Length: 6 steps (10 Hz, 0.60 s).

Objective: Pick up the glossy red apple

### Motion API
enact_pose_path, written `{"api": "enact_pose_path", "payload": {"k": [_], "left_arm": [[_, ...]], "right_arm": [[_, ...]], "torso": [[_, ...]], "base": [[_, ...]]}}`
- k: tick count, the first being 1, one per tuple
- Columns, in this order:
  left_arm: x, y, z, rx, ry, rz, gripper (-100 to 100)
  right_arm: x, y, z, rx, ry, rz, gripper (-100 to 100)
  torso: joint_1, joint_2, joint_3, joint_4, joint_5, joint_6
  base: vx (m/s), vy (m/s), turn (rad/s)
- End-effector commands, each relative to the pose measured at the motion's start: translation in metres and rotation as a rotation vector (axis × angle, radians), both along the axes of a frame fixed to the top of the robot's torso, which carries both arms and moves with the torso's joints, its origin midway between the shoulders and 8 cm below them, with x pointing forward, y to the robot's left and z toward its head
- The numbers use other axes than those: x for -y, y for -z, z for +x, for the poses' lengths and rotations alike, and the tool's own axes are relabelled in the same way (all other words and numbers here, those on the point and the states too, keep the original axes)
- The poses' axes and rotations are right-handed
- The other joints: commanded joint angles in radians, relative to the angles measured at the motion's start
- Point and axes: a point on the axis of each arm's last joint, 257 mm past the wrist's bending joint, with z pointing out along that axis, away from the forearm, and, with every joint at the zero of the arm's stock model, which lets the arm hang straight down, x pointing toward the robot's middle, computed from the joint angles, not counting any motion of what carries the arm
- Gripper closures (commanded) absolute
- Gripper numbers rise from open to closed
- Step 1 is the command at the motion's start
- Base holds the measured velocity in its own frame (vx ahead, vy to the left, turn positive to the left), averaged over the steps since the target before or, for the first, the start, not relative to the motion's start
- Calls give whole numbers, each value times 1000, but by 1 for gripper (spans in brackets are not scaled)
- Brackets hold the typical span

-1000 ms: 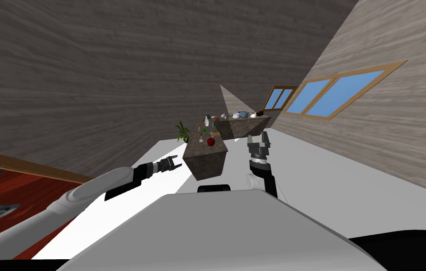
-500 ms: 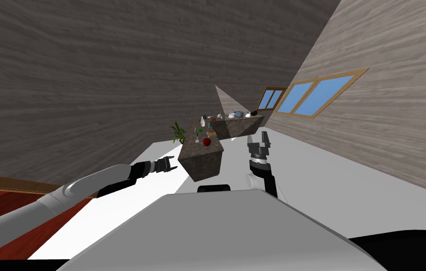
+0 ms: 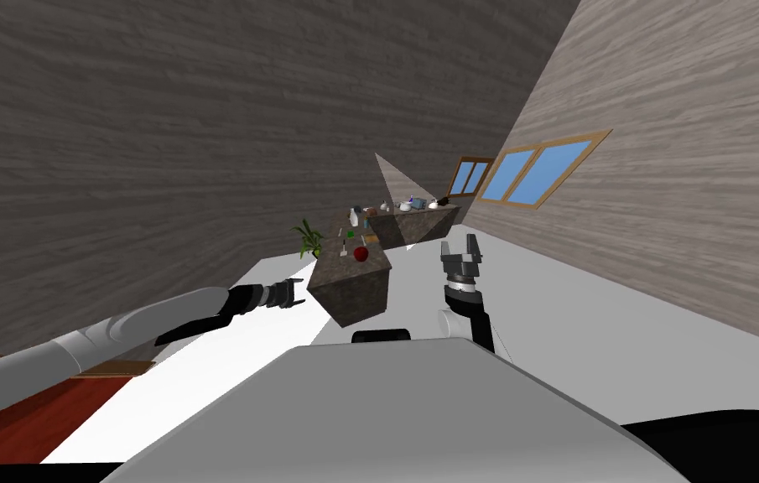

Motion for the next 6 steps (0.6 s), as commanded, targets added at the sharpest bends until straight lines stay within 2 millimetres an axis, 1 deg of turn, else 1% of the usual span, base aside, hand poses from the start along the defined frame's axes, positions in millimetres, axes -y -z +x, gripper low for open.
{"api": "enact_pose_path", "payload": {"k": [1,2,3,4,5,6], "left_arm": [[-7,-3,-1,-6,18,39,-100],[-23,1,-4,-15,51,120,-100],[-28,-3,-3,-20,64,146,-100],[-43,-1,-6,-30,97,221,-100],[-48,-6,-4,-34,111,250,-100],[-63,-4,-8,-46,147,322,-100]], "right_arm": [[0,0,0,0,0,0,0],[0,0,0,0,0,0,0],[0,0,0,0,0,0,0],[0,0,0,0,0,0,0],[0,0,0,0,0,0,0],[0,0,0,0,0,0,0]], "torso": [[0,0,0,0,0,0],[2,0,0,0,0,0],[0,0,0,0,0,1],[0,0,0,0,0,0],[-1,-1,0,0,0,0],[-1,-1,0,0,0,0]], "base": [[10,-35,4],[20,-75,-213],[13,-64,-119],[18,-79,-188],[27,-78,-113],[54,-108,-271]]}}
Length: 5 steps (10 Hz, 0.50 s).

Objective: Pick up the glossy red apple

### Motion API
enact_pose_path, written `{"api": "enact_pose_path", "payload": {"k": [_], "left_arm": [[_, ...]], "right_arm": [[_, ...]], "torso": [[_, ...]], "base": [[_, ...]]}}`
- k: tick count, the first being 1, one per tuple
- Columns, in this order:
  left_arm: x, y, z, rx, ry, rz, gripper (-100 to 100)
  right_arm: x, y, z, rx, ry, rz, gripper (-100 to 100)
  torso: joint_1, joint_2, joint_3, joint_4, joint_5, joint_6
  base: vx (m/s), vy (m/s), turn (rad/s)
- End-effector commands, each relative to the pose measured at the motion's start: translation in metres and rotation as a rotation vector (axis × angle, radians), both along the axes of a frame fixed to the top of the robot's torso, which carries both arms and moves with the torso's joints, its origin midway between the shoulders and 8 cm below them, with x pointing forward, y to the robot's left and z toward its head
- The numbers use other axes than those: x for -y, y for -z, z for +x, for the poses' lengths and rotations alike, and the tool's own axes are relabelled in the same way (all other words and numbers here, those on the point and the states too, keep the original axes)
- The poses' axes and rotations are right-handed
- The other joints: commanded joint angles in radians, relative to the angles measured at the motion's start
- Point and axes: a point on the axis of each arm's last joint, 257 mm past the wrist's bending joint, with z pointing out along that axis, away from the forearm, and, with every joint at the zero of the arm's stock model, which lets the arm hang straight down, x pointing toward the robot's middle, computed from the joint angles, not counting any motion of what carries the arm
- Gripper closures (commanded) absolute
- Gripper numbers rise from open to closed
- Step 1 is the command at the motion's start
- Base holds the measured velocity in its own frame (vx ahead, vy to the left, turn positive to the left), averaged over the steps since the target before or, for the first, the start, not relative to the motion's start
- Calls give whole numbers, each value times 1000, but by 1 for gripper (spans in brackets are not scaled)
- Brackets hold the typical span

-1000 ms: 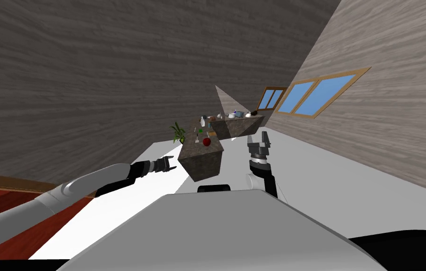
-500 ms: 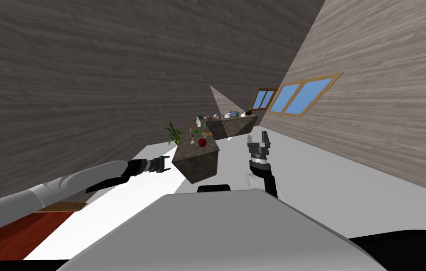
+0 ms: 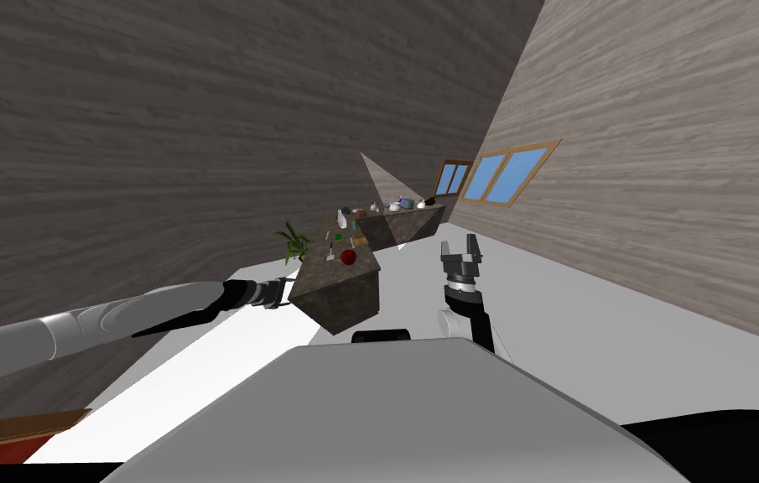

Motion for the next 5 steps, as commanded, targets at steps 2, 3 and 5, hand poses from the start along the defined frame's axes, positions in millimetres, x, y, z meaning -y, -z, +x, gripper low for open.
{"api": "enact_pose_path", "payload": {"k": [2,3,5], "left_arm": [[-17,-6,0,-12,35,75,-100],[-33,-8,-3,-27,76,153,-100],[-36,-12,-2,-30,84,171,-100]], "right_arm": [[0,0,0,0,0,0,0],[0,0,0,0,0,0,0],[0,0,0,0,0,0,0]], "torso": [[1,1,0,0,0,-1],[4,3,2,1,1,-2],[3,2,1,1,1,-1]], "base": [[22,-59,-23],[23,-70,-227],[28,-50,-55]]}}
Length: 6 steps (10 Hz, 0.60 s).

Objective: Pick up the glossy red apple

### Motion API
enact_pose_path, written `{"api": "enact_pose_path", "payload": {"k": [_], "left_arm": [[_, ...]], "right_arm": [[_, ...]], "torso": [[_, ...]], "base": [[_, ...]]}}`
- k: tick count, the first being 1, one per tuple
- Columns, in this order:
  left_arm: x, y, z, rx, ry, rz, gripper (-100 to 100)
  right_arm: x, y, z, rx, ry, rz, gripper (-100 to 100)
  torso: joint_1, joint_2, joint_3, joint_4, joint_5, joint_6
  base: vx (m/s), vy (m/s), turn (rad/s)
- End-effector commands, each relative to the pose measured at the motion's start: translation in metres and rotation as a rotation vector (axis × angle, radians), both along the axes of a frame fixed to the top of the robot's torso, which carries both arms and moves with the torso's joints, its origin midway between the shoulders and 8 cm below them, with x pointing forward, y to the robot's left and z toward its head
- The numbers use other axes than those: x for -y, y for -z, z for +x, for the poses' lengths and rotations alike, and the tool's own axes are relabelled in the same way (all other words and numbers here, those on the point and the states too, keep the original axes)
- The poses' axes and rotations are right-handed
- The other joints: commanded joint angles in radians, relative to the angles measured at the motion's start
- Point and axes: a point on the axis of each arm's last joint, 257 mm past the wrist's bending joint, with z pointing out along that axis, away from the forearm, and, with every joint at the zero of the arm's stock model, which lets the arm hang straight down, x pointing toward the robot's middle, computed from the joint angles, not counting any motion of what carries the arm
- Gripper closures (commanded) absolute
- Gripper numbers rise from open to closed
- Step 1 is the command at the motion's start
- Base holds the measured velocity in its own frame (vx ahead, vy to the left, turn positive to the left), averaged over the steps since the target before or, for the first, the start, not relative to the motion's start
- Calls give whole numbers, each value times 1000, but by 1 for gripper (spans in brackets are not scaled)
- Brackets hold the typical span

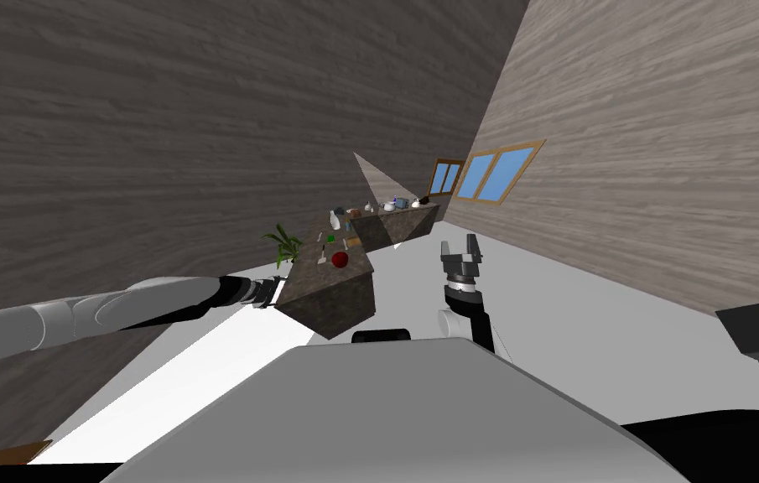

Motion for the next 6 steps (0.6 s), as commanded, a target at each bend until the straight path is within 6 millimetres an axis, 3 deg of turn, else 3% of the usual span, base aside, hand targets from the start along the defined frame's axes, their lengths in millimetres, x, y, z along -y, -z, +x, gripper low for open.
{"api": "enact_pose_path", "payload": {"k": [1,6], "left_arm": [[-14,-3,-3,-17,41,73,-100],[-48,-23,-5,-64,141,251,-100]], "right_arm": [[0,0,0,0,0,0,0],[0,0,0,0,0,0,0]], "torso": [[0,0,0,0,0,0],[-6,-4,-2,-1,-1,2]], "base": [[37,-75,-238],[59,-93,-158]]}}
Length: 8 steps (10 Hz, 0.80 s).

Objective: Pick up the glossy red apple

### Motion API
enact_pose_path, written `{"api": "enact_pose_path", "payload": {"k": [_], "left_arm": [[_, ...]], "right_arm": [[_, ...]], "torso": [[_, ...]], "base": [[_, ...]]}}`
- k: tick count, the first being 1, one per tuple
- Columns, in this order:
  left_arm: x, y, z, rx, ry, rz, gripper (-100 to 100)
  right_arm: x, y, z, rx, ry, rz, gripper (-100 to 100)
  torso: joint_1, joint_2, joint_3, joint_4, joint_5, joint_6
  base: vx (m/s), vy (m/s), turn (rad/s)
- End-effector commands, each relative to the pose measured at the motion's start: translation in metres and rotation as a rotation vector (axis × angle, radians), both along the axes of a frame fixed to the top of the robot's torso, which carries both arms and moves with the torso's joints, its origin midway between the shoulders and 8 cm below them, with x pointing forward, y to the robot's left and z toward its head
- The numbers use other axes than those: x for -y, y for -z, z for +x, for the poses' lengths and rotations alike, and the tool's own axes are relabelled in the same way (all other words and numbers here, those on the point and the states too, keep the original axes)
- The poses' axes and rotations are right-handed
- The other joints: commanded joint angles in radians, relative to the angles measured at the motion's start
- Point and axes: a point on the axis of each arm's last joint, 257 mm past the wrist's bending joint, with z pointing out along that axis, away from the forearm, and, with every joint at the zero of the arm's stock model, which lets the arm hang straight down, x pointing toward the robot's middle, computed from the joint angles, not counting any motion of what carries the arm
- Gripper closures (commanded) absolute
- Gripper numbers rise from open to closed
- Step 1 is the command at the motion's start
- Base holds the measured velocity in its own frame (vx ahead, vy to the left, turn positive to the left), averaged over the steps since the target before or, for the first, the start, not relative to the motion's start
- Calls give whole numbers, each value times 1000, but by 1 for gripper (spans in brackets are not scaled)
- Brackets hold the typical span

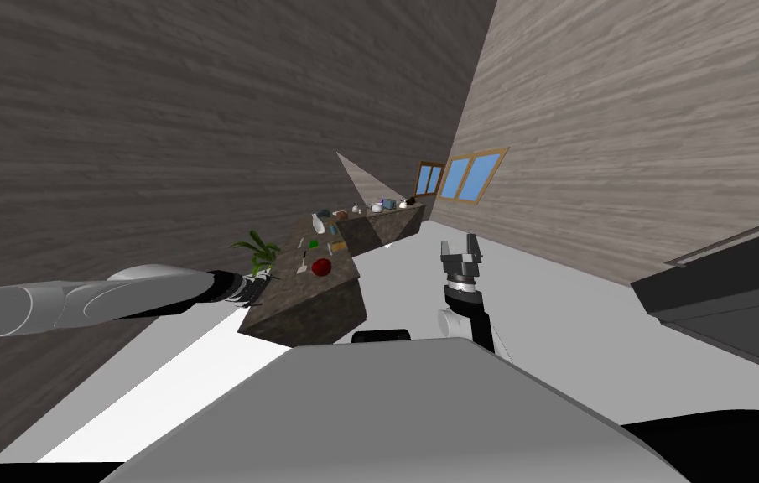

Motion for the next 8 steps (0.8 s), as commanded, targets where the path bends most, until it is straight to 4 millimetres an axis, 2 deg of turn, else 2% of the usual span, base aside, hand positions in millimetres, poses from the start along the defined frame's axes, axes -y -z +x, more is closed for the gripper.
{"api": "enact_pose_path", "payload": {"k": [1,3,4,8], "left_arm": [[-12,-4,-5,-27,41,65,-100],[-15,-9,-3,-31,50,83,-100],[-25,-12,-7,-54,82,132,-100],[-43,-24,-13,-107,151,235,-100]], "right_arm": [[0,0,0,0,0,0,0],[0,0,0,0,0,0,0],[0,0,0,0,0,0,0],[0,0,0,0,0,0,0]], "torso": [[0,0,0,0,0,0],[1,1,1,0,0,0],[4,4,2,1,1,0],[1,2,1,0,0,0]], "base": [[70,-94,-166],[42,-48,-51],[44,-55,-202],[74,-81,-142]]}}
